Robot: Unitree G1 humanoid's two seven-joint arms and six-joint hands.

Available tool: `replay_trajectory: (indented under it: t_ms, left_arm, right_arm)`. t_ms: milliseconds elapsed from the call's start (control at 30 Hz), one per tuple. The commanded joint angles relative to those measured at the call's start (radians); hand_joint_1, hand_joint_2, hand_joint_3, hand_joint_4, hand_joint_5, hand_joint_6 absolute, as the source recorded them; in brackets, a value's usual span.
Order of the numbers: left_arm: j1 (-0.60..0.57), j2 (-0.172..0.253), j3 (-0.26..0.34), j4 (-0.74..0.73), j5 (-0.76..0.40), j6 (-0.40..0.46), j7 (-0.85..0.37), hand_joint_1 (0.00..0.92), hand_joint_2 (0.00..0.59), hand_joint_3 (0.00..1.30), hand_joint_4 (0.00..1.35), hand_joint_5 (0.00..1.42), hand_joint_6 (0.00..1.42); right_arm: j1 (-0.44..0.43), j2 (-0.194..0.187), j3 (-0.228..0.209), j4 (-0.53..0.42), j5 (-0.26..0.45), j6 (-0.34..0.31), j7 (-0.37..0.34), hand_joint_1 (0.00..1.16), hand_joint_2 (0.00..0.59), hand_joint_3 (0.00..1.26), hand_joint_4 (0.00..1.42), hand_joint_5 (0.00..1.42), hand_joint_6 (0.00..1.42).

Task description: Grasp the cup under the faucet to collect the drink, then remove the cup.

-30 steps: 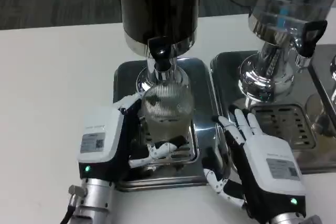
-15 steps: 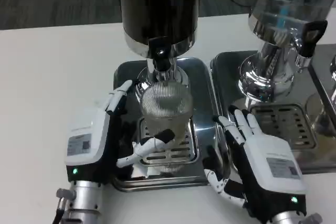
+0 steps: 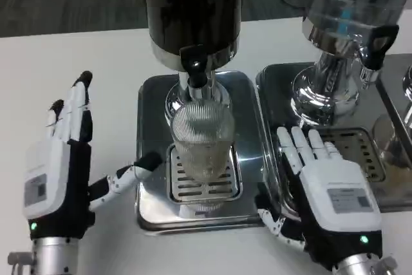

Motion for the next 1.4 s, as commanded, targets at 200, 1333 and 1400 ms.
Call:
replay_trajectory:
  t_ms: [200, 1333, 1400]
  left_arm:
    - [0.006, 0.048, 0.089, -0.016, -0.186, -0.258, -0.201, 0.000, 0.044, 0.00, 0.00, 0.01, 0.00]
    - [-0.142, -0.033, 0.251, -0.368, -0.995, 0.017, -1.349, 0.000, 0.080, 0.21, 0.04, 0.25, 0.22]
    - [-0.179, -0.044, 0.252, -0.338, -0.967, 0.026, -1.349, 0.000, 0.081, 0.21, 0.03, 0.25, 0.21]
  right_arm:
    - [0.008, 0.011, -0.006, 0.000, 0.014, 0.002, -0.015, 0.54, 0.308, 0.00, 0.00, 0.00, 0.00]
    - [-0.007, 0.010, -0.040, 0.012, 0.086, -0.006, 0.004, 0.54, 0.315, 0.00, 0.00, 0.00, 0.04]
    - [-0.008, 0.013, -0.037, 0.013, 0.088, -0.005, 0.005, 0.54, 0.317, 0.00, 0.00, 0.00, 0.04]
